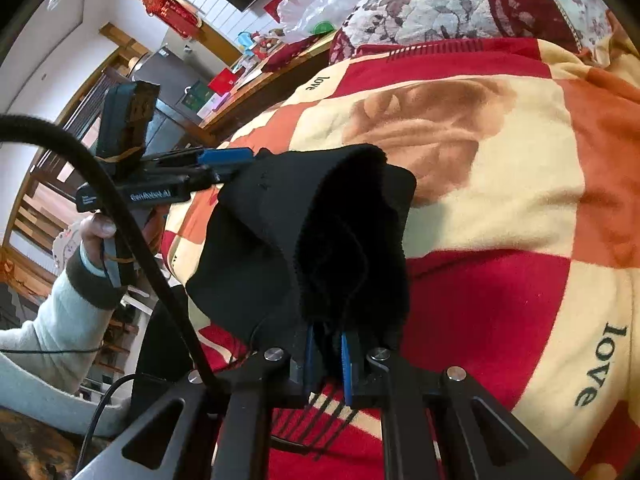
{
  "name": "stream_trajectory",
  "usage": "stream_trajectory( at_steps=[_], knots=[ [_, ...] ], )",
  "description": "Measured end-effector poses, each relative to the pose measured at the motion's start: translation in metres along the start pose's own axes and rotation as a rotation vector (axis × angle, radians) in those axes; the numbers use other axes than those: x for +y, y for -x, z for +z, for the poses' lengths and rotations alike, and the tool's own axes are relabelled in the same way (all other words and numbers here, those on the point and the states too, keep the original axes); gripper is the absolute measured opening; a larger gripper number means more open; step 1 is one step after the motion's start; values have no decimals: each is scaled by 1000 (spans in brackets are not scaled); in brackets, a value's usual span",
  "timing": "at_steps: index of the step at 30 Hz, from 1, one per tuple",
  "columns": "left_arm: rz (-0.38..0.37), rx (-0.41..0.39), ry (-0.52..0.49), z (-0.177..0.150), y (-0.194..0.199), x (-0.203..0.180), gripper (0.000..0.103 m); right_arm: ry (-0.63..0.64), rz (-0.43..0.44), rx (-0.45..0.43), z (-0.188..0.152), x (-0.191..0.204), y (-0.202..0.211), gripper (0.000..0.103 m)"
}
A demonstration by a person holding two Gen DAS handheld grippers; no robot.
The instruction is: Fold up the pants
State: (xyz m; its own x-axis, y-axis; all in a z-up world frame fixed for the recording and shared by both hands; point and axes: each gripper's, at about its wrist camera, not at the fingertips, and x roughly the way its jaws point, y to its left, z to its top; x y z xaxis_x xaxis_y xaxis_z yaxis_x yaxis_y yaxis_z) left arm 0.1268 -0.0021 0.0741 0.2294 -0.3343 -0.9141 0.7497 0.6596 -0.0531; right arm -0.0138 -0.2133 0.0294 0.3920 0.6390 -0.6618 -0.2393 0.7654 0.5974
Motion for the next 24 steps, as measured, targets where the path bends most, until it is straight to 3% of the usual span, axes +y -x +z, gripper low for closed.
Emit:
stream_trajectory(
  at_steps=[3,5,11,18,21,24],
  knots=[
    [13,14,-44,7,-10,2,62,14,-15,-6,2,4,-1,9],
    [73,30,-63,10,-22,2,62,35,-40,-4,5,8,-2,9],
    [141,-33,9,7,-35,5,59,49,-82,-31,9,15,3,9],
    [72,-108,141,1,-15,16,59,30,-89,20,4,10,1,9],
    [-6,-137,207,-7,8,20,59,49,-74,-40,9,13,21,11],
    [-92,-169,243,-16,29,17,59,72,-64,-114,16,20,46,21]
  ],
)
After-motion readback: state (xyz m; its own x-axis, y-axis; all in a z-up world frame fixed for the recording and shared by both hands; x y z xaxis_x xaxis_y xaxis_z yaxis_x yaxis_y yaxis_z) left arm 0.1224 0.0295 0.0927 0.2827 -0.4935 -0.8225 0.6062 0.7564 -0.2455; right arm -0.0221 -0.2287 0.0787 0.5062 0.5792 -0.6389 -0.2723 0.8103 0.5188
